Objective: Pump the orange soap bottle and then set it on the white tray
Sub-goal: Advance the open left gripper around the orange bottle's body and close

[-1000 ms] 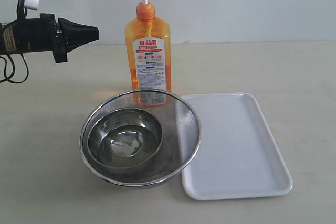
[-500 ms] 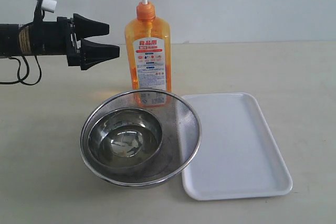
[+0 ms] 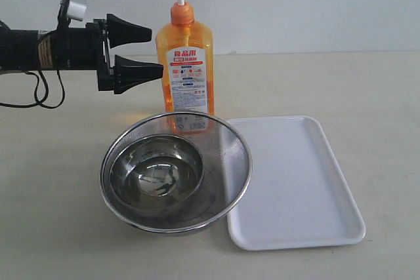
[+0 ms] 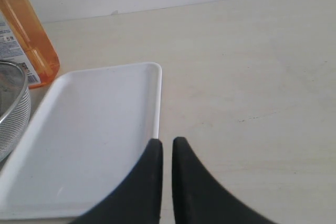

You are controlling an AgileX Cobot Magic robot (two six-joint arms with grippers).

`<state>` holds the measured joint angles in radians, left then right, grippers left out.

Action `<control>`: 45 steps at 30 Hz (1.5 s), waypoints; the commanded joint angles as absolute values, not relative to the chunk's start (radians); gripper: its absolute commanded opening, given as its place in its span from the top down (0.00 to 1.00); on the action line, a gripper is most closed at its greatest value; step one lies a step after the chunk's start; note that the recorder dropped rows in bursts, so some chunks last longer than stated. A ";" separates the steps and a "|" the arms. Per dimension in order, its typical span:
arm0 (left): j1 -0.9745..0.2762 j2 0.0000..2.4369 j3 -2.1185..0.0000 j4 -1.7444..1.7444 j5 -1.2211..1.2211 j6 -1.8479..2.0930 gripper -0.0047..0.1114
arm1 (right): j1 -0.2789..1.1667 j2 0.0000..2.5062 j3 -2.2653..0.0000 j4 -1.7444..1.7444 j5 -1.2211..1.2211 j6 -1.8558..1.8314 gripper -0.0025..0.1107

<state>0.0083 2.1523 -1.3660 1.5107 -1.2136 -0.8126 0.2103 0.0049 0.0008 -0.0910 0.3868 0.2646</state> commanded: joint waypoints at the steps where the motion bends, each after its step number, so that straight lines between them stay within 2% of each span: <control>1: 0.000 2.150 -1.372 1.450 -1.221 -0.781 0.01 | 0.209 0.000 0.000 -0.091 0.382 0.259 0.95; 34: -0.036 2.153 -1.373 1.380 -1.221 -0.698 0.01 | 0.209 0.000 0.000 -0.091 0.382 0.261 0.95; 45: -0.036 2.224 -1.403 1.350 -1.221 -0.679 0.01 | 0.209 0.000 0.000 -0.091 0.382 0.261 0.95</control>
<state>-0.0306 2.2104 -1.3846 1.3672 -1.2136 -0.6864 0.2103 0.0049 0.0008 -0.0910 0.3868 0.2646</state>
